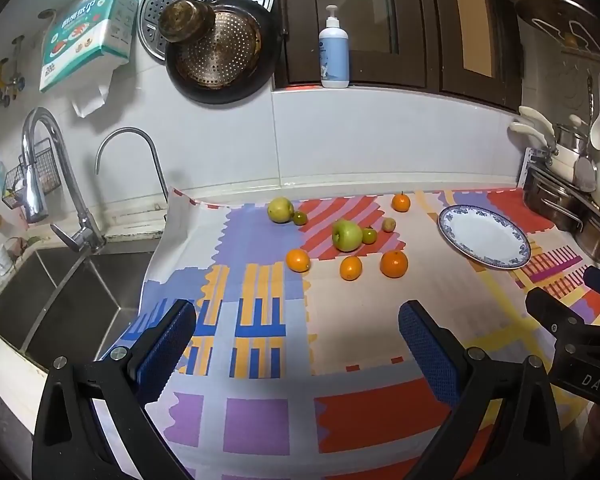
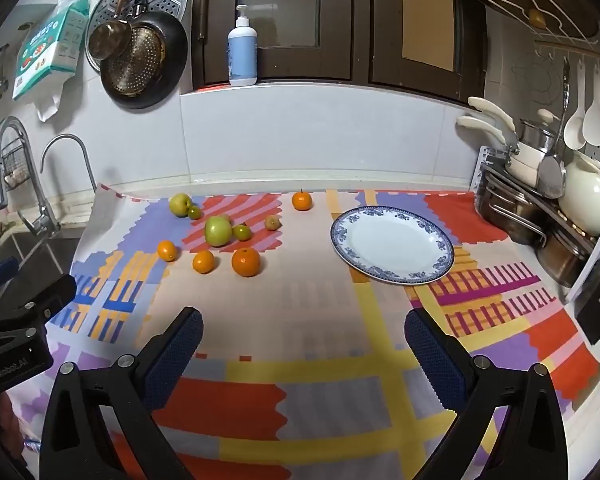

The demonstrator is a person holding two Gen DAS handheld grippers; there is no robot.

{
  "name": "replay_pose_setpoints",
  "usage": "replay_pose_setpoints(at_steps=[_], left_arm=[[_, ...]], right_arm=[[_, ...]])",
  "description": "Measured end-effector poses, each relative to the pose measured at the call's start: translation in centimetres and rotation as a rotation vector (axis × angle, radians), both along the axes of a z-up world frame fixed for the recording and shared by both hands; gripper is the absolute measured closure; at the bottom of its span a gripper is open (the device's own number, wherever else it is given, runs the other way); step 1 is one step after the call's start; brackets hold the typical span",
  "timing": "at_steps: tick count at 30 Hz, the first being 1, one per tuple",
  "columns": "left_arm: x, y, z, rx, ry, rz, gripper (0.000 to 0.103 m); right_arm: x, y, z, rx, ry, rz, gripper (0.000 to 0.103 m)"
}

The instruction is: Organize fruits

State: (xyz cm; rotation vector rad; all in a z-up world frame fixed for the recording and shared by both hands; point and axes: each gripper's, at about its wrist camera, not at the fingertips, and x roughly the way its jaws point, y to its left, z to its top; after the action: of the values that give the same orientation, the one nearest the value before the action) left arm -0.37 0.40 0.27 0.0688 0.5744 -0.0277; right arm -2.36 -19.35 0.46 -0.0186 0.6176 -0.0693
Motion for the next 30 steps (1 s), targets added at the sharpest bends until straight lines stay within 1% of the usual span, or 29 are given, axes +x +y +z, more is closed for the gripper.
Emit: replay_pose_setpoints(at_steps=[30], left_arm=[[0.29,0.12,0.28,-0.002,0.003,0.001,0.000]], right_arm=[[0.65,0.09,0.00,-0.001,-0.001,0.000,0.001]])
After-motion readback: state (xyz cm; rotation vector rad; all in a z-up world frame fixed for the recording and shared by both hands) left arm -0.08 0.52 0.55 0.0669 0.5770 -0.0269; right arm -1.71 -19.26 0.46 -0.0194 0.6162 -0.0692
